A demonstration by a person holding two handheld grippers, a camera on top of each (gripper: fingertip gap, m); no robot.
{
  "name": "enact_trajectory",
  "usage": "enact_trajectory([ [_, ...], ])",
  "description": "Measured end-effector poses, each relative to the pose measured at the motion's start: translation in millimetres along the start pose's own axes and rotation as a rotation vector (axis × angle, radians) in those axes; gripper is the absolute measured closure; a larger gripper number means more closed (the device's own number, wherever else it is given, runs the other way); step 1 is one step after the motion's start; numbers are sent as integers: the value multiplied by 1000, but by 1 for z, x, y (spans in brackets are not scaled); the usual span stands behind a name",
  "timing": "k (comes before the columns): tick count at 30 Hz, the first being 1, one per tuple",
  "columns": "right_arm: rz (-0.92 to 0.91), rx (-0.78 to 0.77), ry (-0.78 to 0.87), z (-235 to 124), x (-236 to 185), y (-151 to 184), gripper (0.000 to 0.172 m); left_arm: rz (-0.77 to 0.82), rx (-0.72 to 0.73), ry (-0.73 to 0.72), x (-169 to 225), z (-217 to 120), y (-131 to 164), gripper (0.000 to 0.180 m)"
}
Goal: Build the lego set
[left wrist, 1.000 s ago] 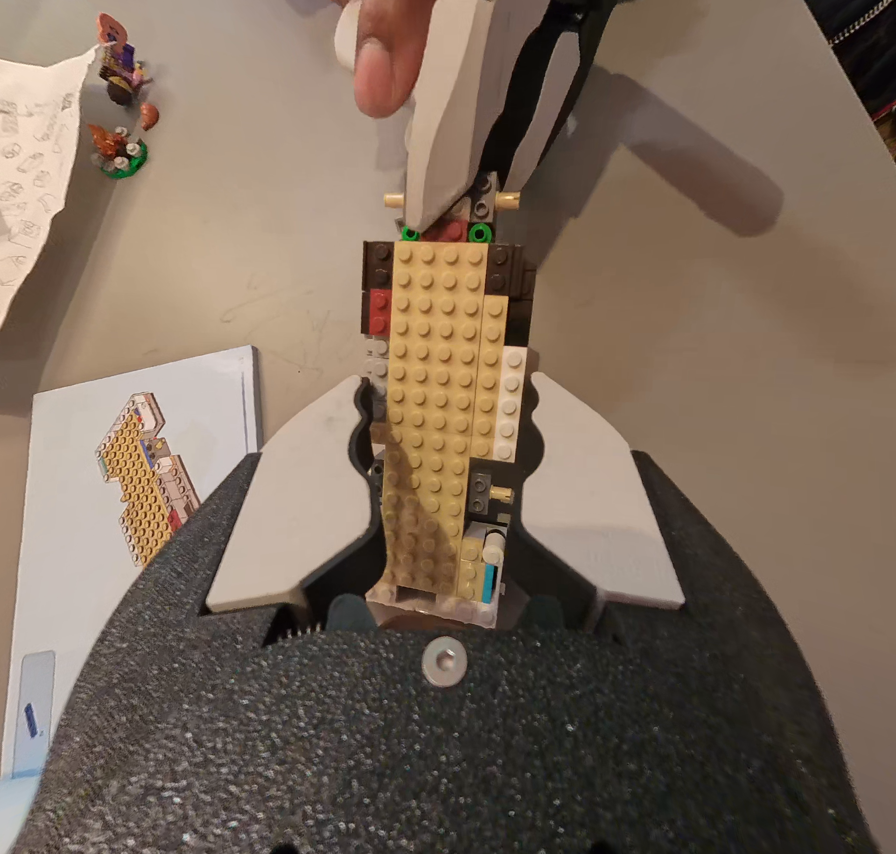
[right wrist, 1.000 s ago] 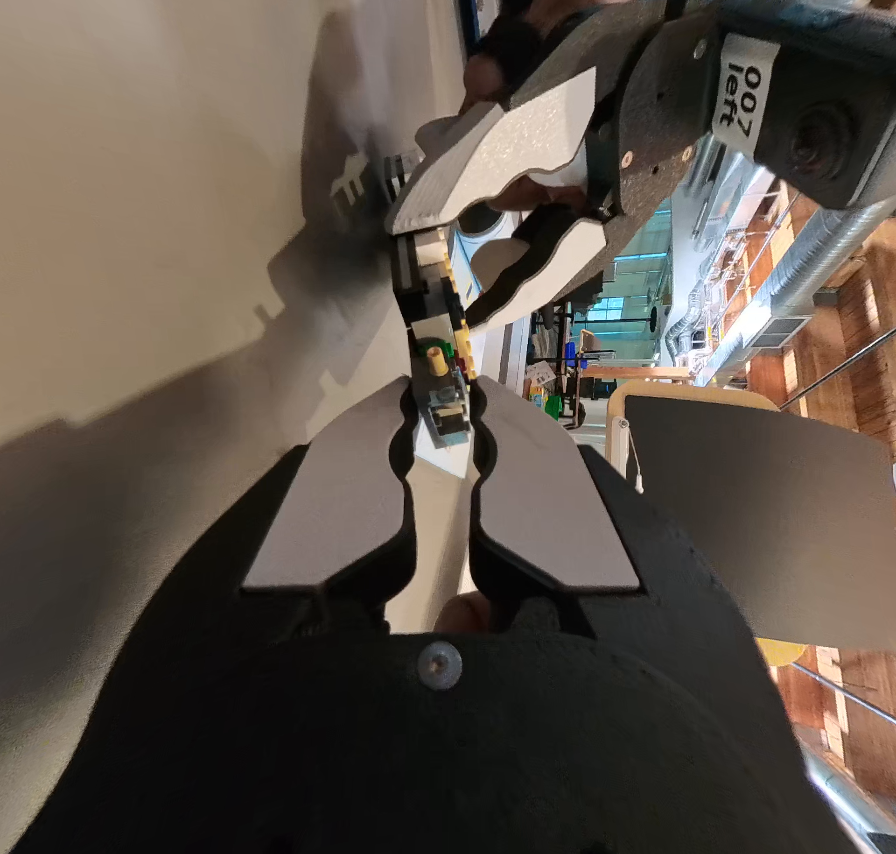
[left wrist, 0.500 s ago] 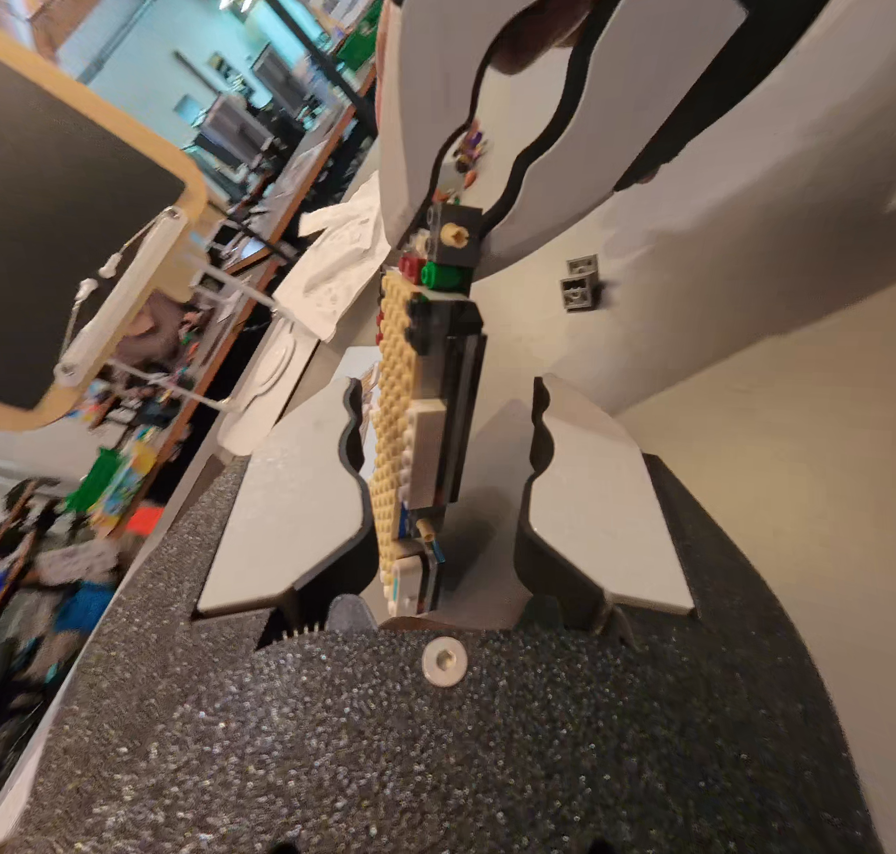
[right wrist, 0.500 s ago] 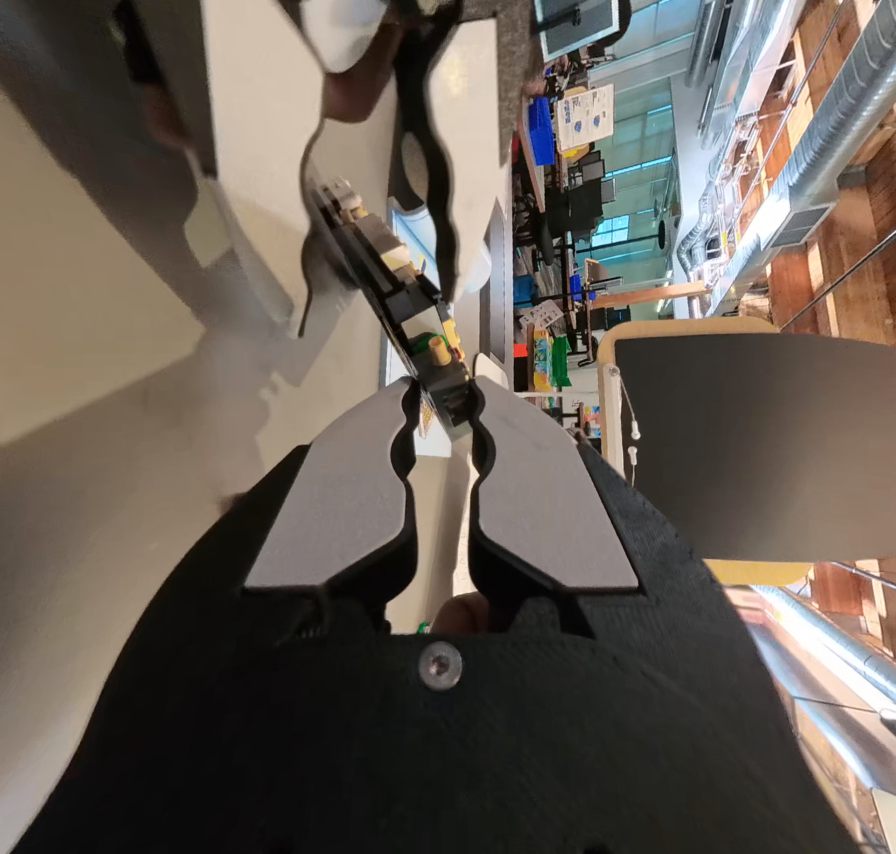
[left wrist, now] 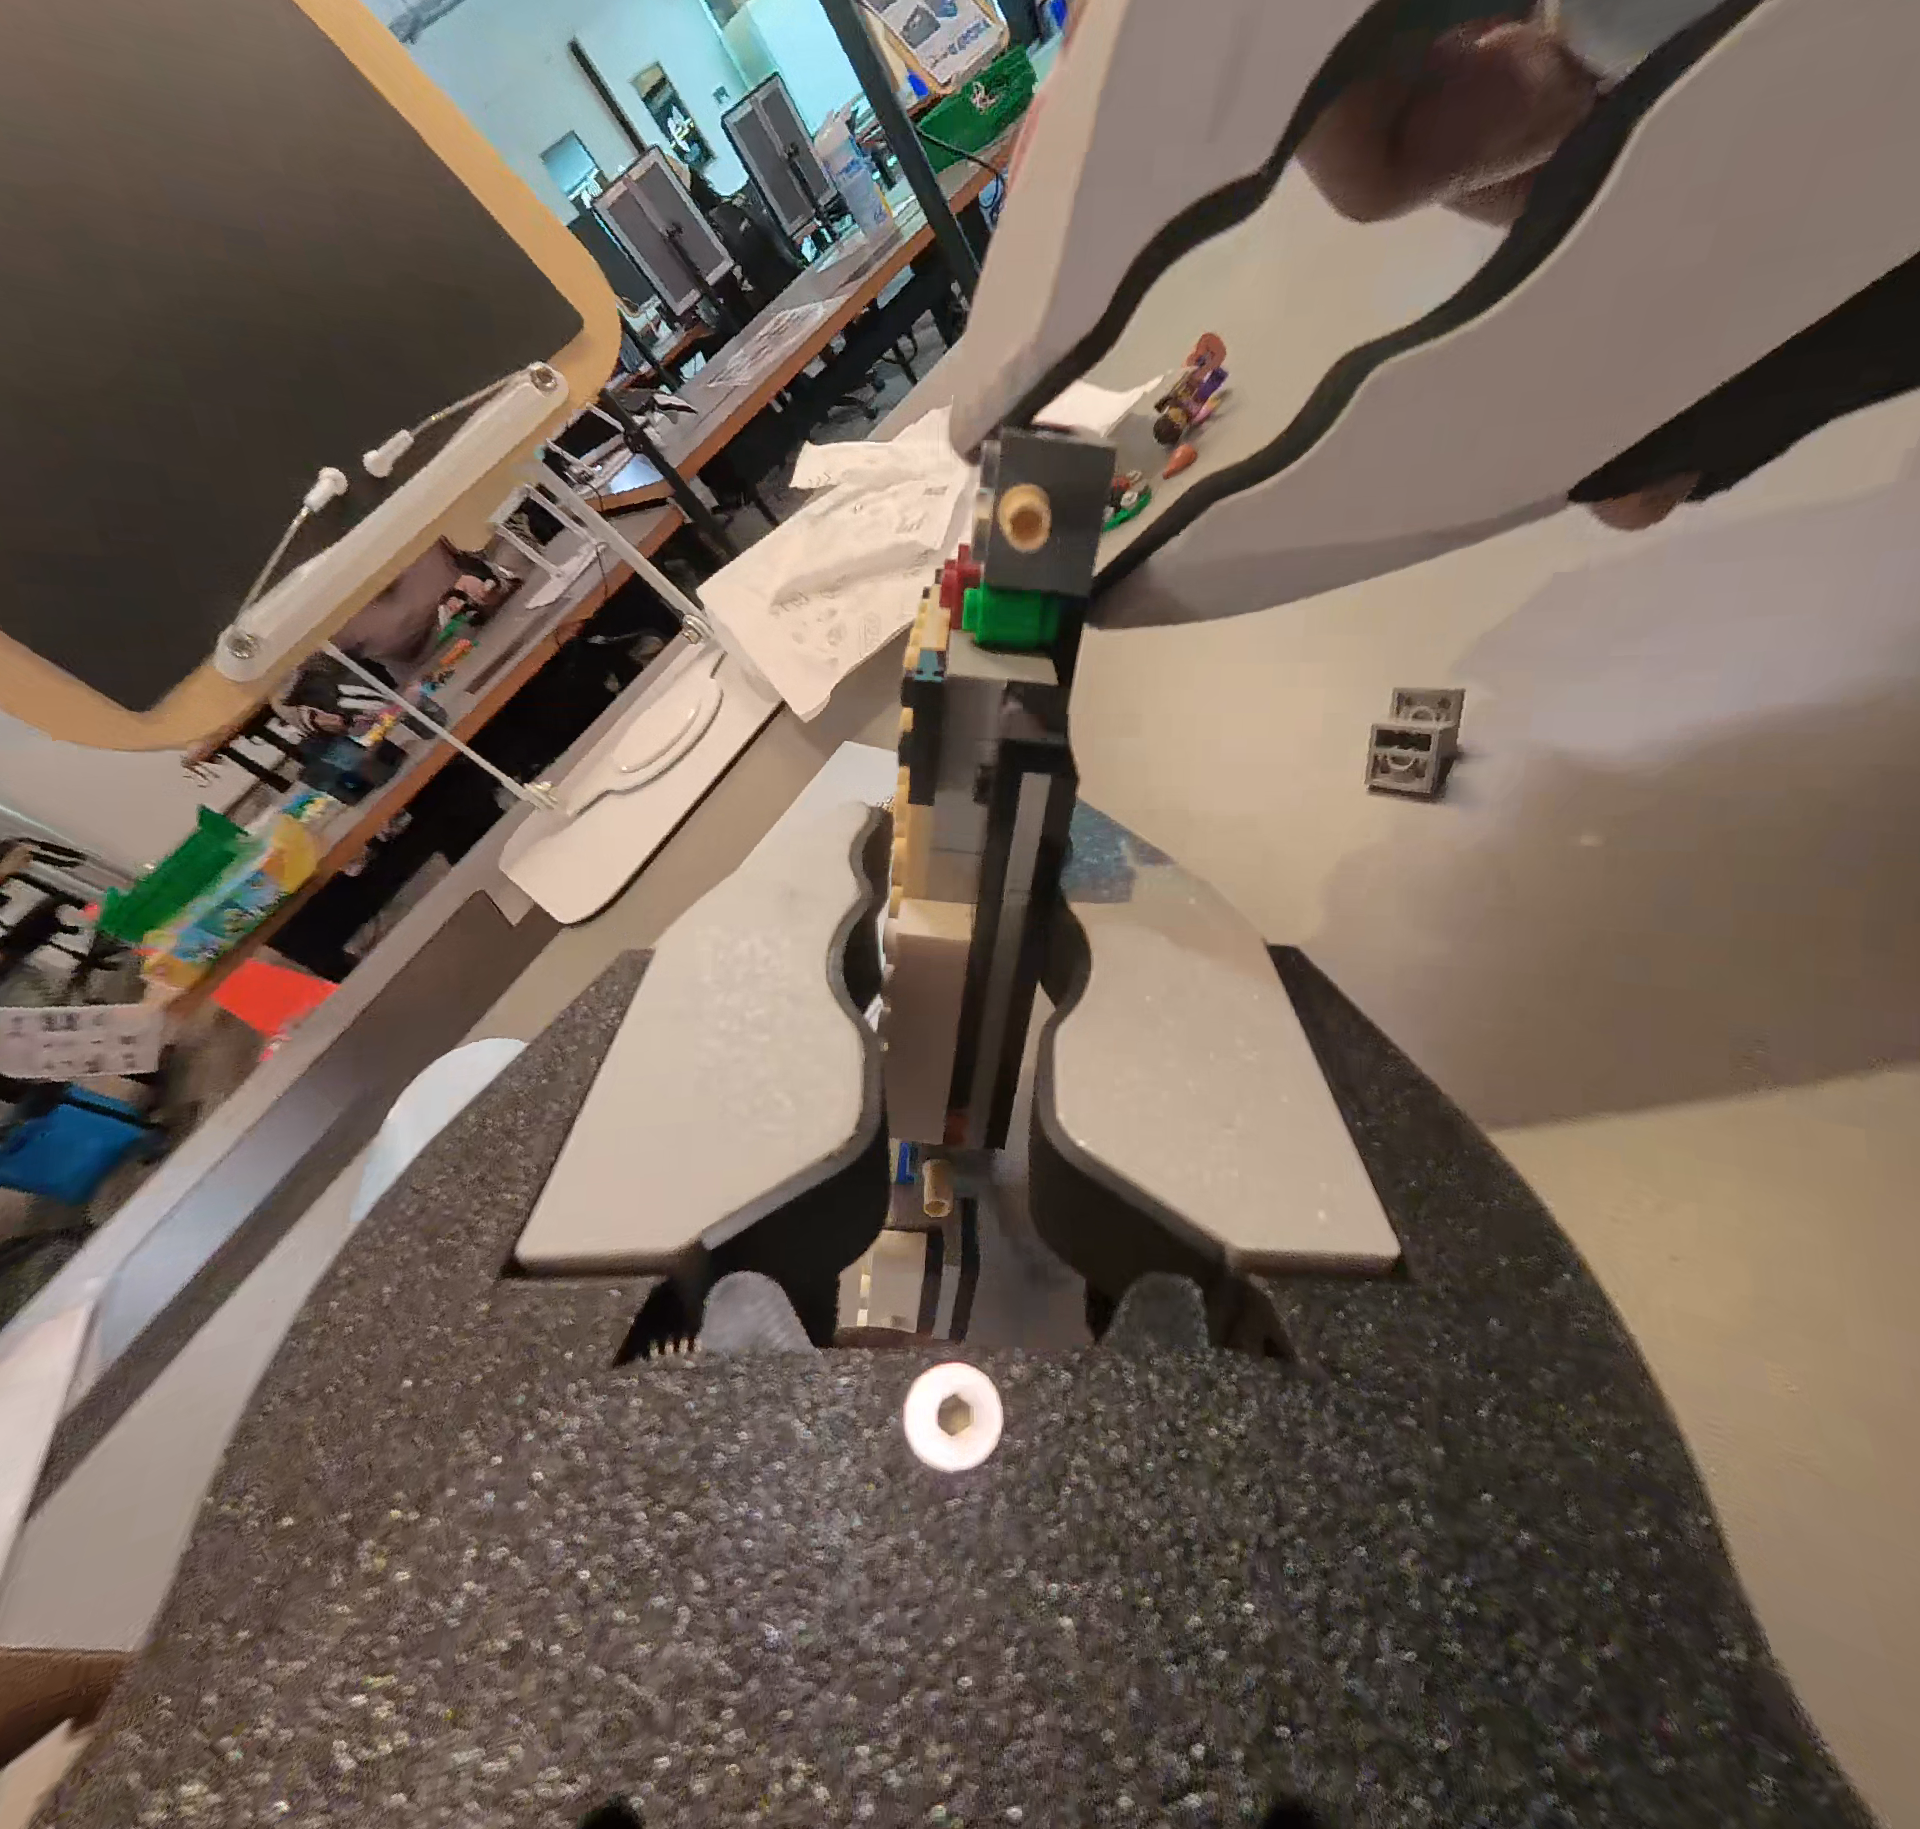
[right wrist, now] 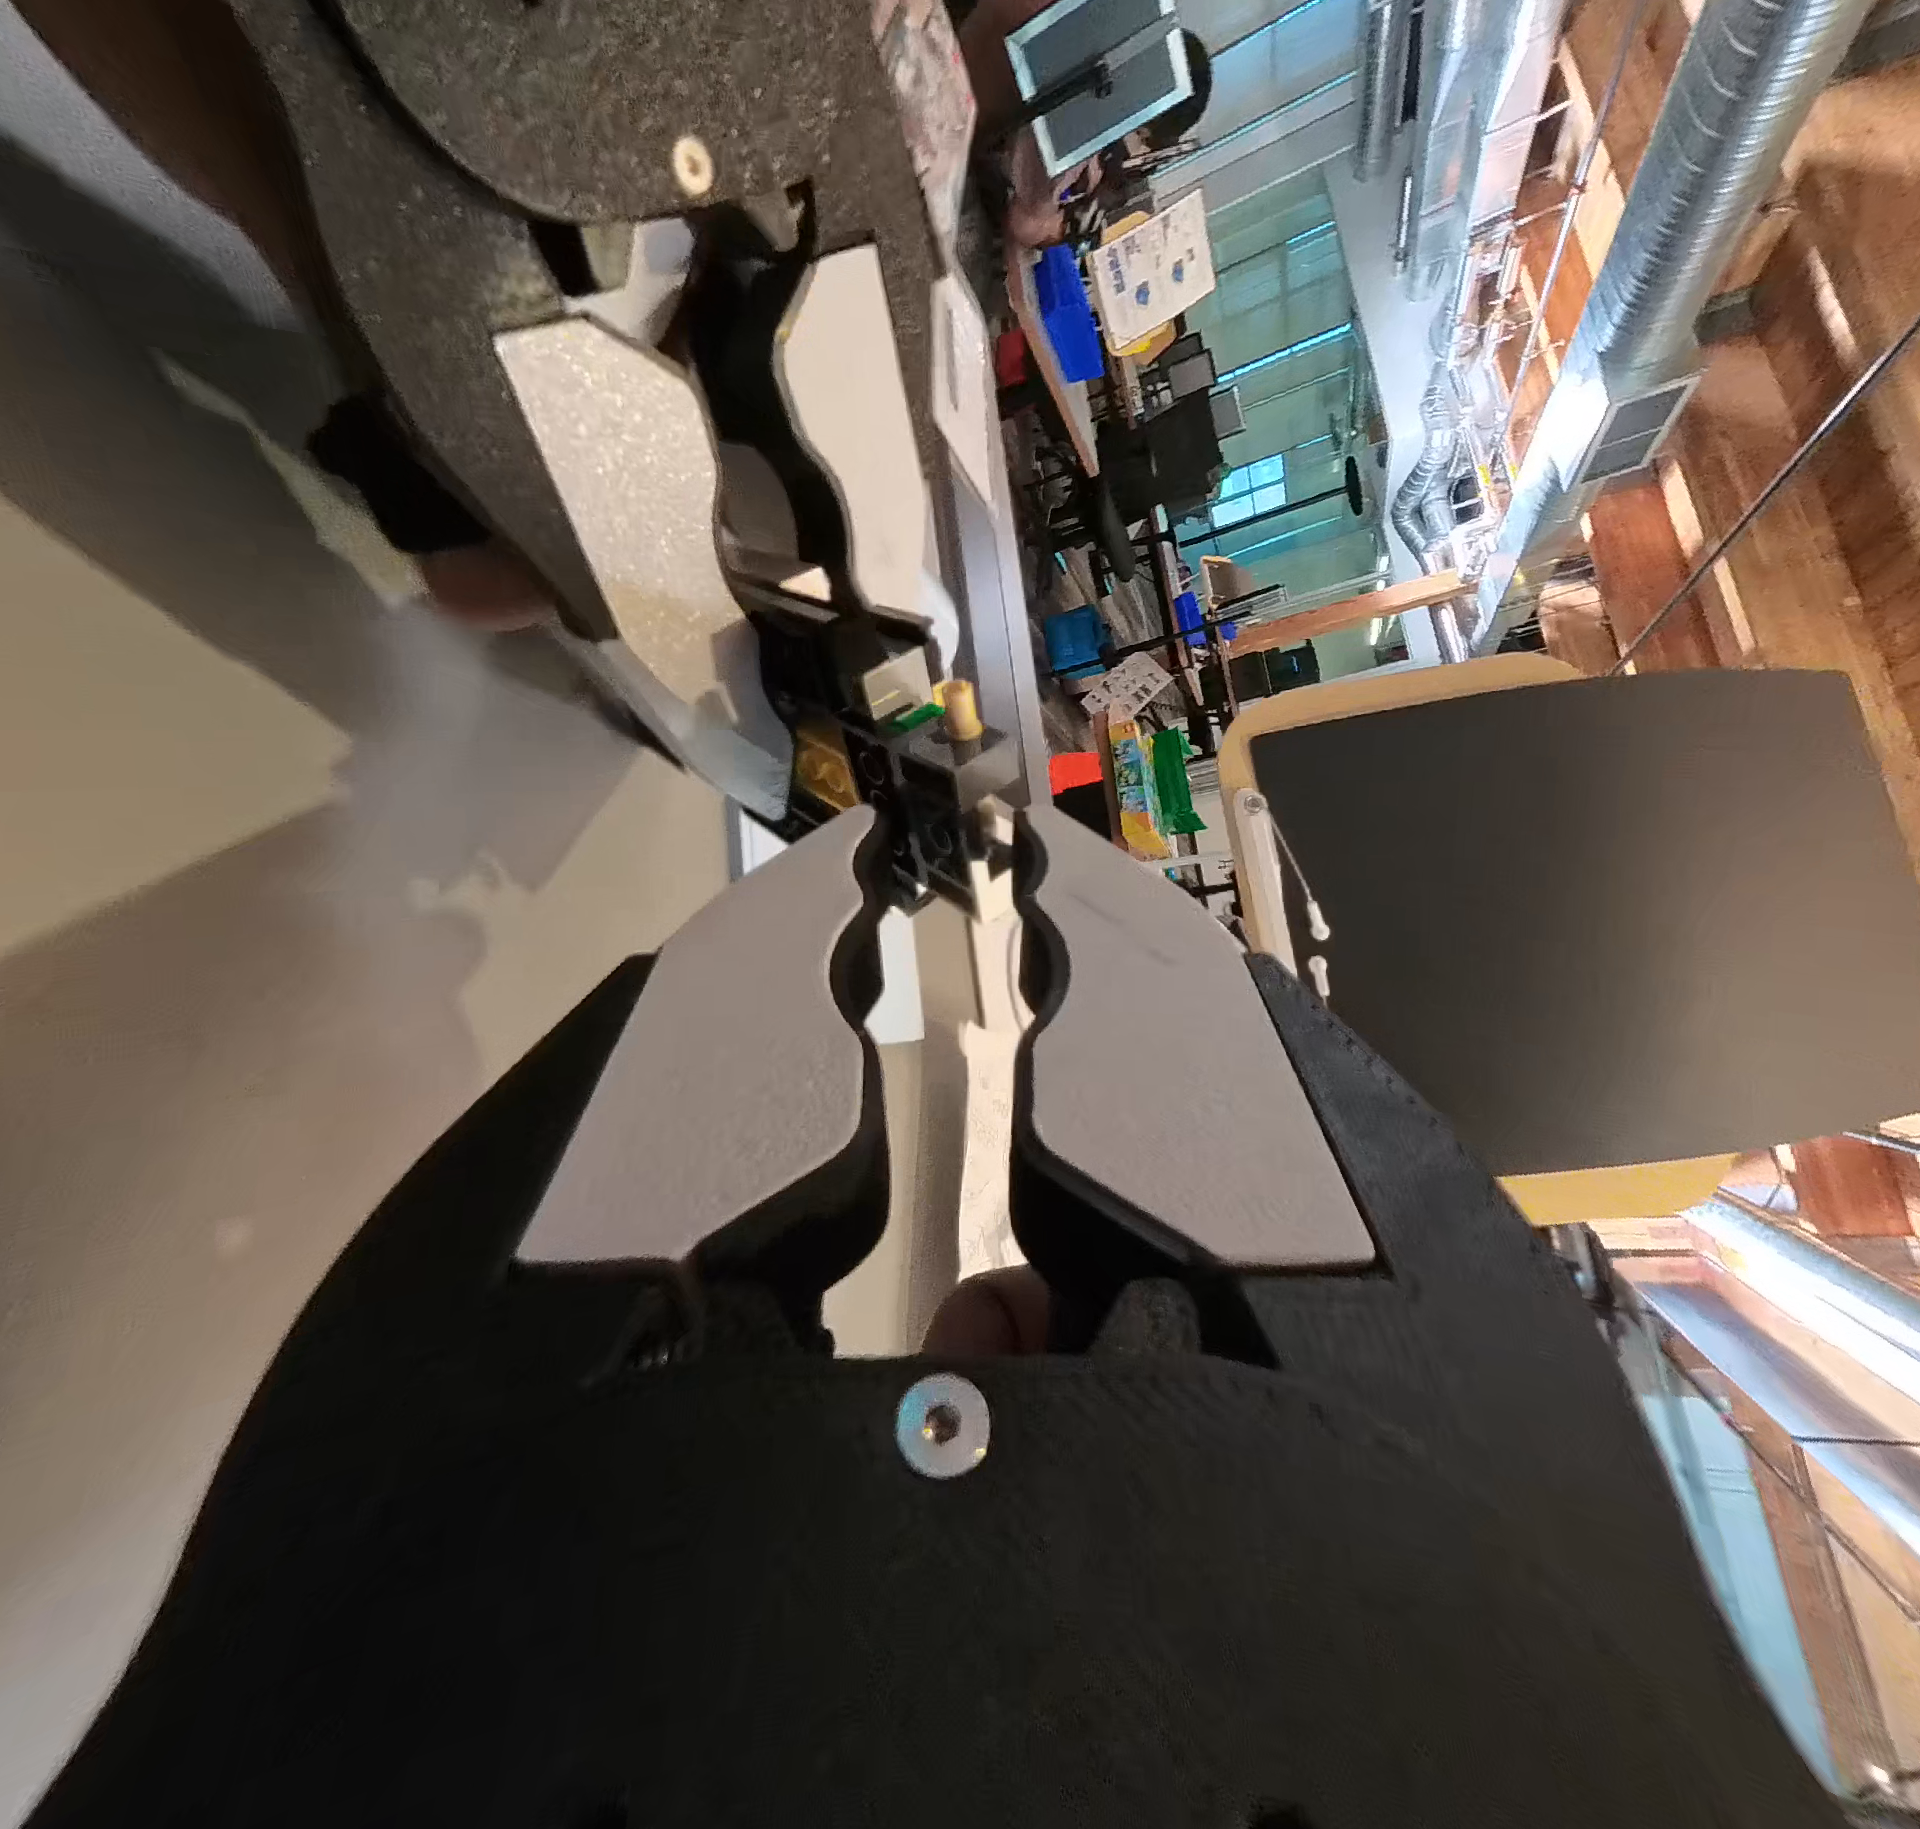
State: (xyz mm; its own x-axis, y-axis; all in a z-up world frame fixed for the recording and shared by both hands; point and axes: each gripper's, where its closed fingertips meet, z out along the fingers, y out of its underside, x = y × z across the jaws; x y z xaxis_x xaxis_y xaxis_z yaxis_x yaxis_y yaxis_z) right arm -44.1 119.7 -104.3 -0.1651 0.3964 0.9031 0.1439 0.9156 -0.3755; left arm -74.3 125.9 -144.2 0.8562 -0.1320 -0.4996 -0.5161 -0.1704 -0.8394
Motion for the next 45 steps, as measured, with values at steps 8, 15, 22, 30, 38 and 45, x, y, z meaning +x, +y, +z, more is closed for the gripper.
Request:
enact_trajectory([
  [8, 63, 27, -52, -2, 14, 6, 141, -106, 42, 62, -12, -4, 0, 155],
  [15, -25, 53, -160, 5, 9, -1, 135, -54, 44, 89, -4, -4, 0, 154],
  [22, -6, 62, -239, 14, 7, -6, 151, -63, 46, 111, -6, -5, -1, 154],
  [30, -3, 86, -228, 18, 8, -11, 151, -72, 58, 88, -11, -7, -7, 147],
  [38, 0, 79, -206, 17, 10, -8, 149, -62, 70, 48, -11, -6, -7, 156],
  [45, 48, -5, -270, -14, -9, 33, 138, 72, 60, -51, -10, -5, -1, 157],
])
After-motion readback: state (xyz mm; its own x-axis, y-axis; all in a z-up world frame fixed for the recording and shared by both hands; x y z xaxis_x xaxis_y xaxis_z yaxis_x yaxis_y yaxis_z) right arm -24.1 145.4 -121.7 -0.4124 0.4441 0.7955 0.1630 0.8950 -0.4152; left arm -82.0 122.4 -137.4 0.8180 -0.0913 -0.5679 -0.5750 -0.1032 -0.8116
